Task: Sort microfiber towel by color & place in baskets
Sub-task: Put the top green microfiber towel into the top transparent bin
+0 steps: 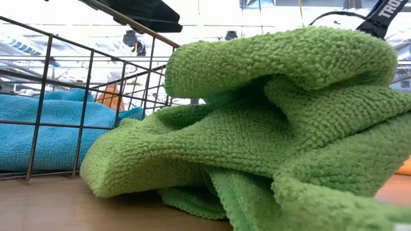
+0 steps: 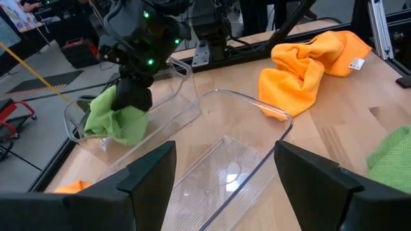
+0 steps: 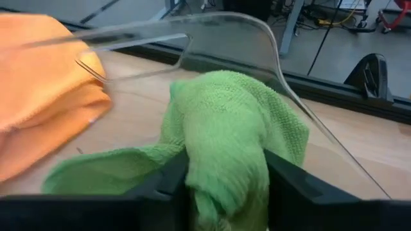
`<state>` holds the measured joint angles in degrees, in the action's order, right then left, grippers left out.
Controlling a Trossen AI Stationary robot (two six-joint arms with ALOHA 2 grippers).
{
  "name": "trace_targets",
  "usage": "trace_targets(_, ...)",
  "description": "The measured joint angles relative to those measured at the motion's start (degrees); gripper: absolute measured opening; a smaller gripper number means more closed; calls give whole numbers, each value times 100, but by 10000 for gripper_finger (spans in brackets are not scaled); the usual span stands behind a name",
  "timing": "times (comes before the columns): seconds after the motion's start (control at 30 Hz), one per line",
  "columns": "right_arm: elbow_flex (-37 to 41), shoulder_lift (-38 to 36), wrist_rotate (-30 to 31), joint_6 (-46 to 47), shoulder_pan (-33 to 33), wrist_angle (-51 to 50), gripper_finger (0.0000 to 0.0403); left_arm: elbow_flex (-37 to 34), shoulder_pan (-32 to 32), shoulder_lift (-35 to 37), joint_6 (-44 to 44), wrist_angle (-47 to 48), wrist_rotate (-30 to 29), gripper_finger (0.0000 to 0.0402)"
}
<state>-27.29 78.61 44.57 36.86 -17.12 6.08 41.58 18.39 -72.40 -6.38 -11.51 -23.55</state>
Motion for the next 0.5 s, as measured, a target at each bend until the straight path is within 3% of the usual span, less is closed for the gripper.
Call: trace_targets(0.5,-9,-1543,-854,-203,2,-572,242,0,0,0,4,9,90,270)
